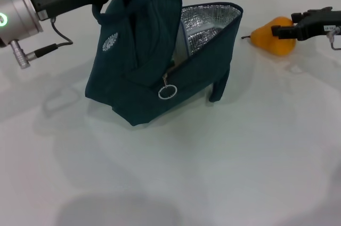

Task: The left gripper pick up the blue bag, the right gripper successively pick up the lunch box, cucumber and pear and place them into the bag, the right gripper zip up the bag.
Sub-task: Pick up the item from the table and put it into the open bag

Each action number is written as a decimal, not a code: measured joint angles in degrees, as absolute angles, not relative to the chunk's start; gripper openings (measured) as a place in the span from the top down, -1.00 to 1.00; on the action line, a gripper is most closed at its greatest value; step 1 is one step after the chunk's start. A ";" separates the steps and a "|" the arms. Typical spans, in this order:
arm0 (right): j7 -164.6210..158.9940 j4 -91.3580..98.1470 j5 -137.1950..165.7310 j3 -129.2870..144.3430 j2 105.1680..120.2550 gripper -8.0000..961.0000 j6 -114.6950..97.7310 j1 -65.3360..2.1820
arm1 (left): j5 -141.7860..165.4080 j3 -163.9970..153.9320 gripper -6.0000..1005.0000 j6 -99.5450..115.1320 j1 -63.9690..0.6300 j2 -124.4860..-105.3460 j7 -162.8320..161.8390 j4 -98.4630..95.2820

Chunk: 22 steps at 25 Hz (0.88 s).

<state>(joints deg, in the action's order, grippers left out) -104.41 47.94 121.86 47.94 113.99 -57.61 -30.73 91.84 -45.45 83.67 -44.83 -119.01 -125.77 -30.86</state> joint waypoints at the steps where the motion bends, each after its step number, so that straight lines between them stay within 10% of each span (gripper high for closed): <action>1: -104.41 47.94 121.86 47.94 113.99 -0.46 -57.61 -30.73 | 91.84 -45.44 0.89 83.67 -44.83 -119.00 -125.77 -30.88; 7: -104.48 49.10 119.83 47.75 114.02 -0.45 -57.67 -30.51 | 91.84 -45.37 0.89 83.67 -44.82 -119.00 -125.77 -30.93; 22: -105.78 52.79 118.25 47.65 114.41 0.62 -61.67 -28.61 | 91.84 -45.41 0.89 83.76 -44.48 -119.00 -125.77 -30.94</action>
<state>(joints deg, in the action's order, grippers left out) -105.78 52.79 118.25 47.65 114.41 -61.67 -28.61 91.84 -45.41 83.76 -44.48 -119.00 -125.77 -30.94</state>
